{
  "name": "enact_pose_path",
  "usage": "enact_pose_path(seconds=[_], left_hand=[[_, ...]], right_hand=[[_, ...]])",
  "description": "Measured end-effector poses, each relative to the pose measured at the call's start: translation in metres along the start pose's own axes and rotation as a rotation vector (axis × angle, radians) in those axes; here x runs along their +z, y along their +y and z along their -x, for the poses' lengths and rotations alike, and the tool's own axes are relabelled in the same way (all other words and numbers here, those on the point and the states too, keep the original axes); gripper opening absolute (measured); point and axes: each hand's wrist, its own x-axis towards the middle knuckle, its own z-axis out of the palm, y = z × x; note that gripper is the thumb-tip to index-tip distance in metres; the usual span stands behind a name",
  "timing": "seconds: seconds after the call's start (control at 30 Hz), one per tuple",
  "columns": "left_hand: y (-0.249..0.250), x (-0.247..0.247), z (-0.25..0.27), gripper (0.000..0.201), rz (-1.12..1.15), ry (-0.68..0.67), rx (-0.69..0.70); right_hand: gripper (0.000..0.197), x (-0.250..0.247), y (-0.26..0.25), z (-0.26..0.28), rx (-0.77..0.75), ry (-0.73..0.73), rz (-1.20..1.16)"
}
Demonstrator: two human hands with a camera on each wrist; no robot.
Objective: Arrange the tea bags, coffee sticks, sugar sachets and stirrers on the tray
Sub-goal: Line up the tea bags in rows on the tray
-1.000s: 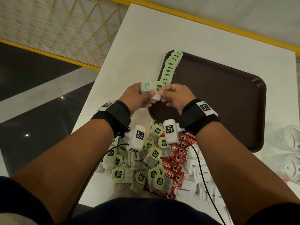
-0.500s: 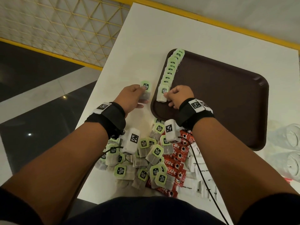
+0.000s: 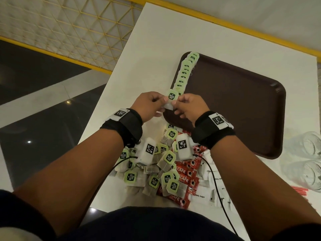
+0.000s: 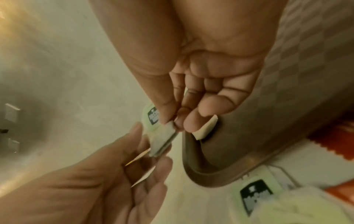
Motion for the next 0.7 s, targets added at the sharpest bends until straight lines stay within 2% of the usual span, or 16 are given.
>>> enact_pose_path(seconds=[0.23, 0.57, 0.7], left_hand=[[0.001, -0.017, 0.006, 0.035, -0.001, 0.043, -0.076], [-0.003, -0.042, 0.03, 0.029, -0.008, 0.051, -0.047], [-0.01, -0.061, 0.046, 0.023, -0.145, 0.047, -0.048]], right_hand=[[0.011, -0.004, 0.009, -0.011, 0.115, 0.058, 0.121], [0.019, -0.002, 0.013, -0.011, 0.136, 0.175, 0.223], [0.02, -0.001, 0.006, 0.0, 0.075, 0.152, 0.357]])
